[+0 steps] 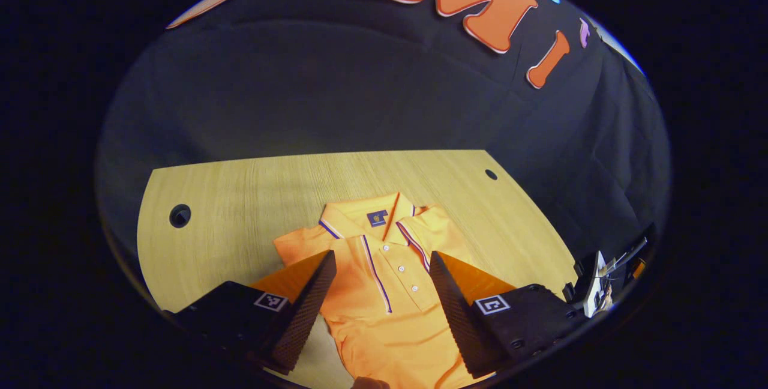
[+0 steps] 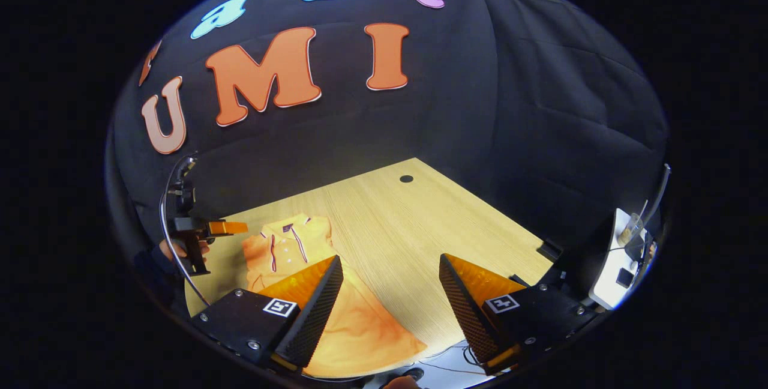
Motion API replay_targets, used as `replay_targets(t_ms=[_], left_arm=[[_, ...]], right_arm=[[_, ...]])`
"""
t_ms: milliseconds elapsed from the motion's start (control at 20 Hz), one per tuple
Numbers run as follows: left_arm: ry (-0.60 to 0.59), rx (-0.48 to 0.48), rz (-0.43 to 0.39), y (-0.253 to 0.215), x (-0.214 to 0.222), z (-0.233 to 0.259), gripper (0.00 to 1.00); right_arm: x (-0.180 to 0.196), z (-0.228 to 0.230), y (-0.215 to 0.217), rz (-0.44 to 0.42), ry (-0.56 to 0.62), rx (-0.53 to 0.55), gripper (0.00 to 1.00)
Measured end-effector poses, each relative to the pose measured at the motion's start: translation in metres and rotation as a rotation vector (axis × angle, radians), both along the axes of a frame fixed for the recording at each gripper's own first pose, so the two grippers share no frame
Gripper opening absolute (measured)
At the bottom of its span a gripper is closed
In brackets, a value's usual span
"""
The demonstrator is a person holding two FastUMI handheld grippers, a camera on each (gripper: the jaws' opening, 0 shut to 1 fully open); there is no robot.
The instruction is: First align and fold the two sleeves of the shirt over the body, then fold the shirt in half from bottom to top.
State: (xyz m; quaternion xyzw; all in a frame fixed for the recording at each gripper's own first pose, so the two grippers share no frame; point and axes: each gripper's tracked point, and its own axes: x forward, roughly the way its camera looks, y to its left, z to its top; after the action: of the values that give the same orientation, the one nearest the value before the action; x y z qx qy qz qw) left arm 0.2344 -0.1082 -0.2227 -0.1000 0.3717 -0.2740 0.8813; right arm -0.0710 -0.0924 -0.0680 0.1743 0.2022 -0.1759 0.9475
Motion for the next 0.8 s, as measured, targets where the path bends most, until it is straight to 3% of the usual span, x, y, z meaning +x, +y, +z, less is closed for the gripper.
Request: replay_targets(t_ms=[450, 800], left_arm=[[-0.273, 0.02, 0.179, 0.027, -0.062, 0.106, 0.98], [-0.457, 0.069, 0.332, 0.038, -0.132, 0.173, 0.98]], right_arm=[[0.045, 0.01, 0.0, 0.212, -0.104, -0.113, 0.98], [0.062, 0.035, 0.005, 0.362, -0.264, -0.206, 0.98]])
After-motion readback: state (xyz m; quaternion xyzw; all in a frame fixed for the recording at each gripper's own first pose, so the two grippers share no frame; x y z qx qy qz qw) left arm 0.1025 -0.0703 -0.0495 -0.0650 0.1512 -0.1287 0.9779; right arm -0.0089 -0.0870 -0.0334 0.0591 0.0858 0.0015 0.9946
